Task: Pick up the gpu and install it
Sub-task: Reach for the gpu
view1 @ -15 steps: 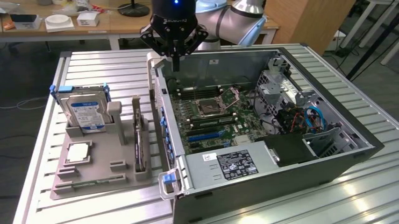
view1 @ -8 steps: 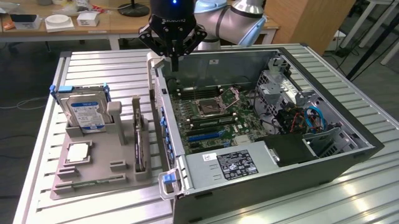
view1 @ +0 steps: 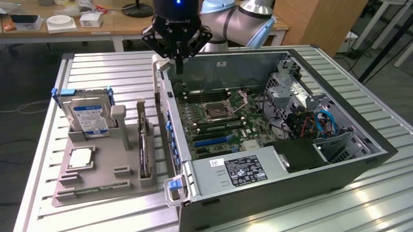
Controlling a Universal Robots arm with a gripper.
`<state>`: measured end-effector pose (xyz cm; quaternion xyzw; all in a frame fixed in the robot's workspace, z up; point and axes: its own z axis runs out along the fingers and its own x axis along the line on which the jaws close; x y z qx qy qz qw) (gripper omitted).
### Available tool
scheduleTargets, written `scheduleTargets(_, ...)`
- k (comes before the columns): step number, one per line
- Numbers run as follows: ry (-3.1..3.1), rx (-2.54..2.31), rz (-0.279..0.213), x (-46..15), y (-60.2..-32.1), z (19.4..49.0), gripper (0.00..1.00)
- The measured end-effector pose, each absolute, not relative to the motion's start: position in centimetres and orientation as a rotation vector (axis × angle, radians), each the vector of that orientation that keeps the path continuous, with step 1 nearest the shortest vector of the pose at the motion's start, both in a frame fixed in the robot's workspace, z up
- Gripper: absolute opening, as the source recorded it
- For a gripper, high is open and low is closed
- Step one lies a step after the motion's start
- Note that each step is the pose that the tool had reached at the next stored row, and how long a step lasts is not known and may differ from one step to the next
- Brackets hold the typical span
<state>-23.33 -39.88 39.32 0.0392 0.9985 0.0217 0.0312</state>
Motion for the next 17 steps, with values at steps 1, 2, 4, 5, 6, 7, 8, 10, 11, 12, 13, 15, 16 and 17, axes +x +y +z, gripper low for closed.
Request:
scheduleTargets(1, 3.076, 0.121, 0.067, -23.38, -39.88, 39.32, 0.11)
scheduleTargets(2, 3.076, 0.121, 0.067, -23.41, -39.88, 39.32, 0.11)
scheduleTargets(4, 3.076, 0.121, 0.067, -23.49, -39.88, 39.32, 0.11)
scheduleTargets(5, 3.076, 0.121, 0.067, -23.53, -39.88, 39.32, 0.11)
scheduleTargets(6, 3.076, 0.121, 0.067, -23.57, -39.88, 39.32, 0.11)
scheduleTargets(7, 3.076, 0.121, 0.067, -23.61, -39.88, 39.32, 0.11)
scheduleTargets(8, 3.076, 0.121, 0.067, -23.65, -39.88, 39.32, 0.11)
scheduleTargets(10, 3.076, 0.121, 0.067, -23.72, -39.88, 39.32, 0.11)
scheduleTargets(11, 3.076, 0.121, 0.067, -23.76, -39.88, 39.32, 0.11)
scheduleTargets(12, 3.076, 0.121, 0.067, -23.79, -39.88, 39.32, 0.11)
scheduleTargets(13, 3.076, 0.121, 0.067, -23.83, -39.88, 39.32, 0.11)
scheduleTargets(15, 3.076, 0.122, 0.067, -23.90, -39.88, 39.32, 0.11)
scheduleTargets(16, 3.076, 0.122, 0.067, -23.93, -39.88, 39.32, 0.11)
scheduleTargets(17, 3.076, 0.122, 0.067, -23.97, -39.88, 39.32, 0.11)
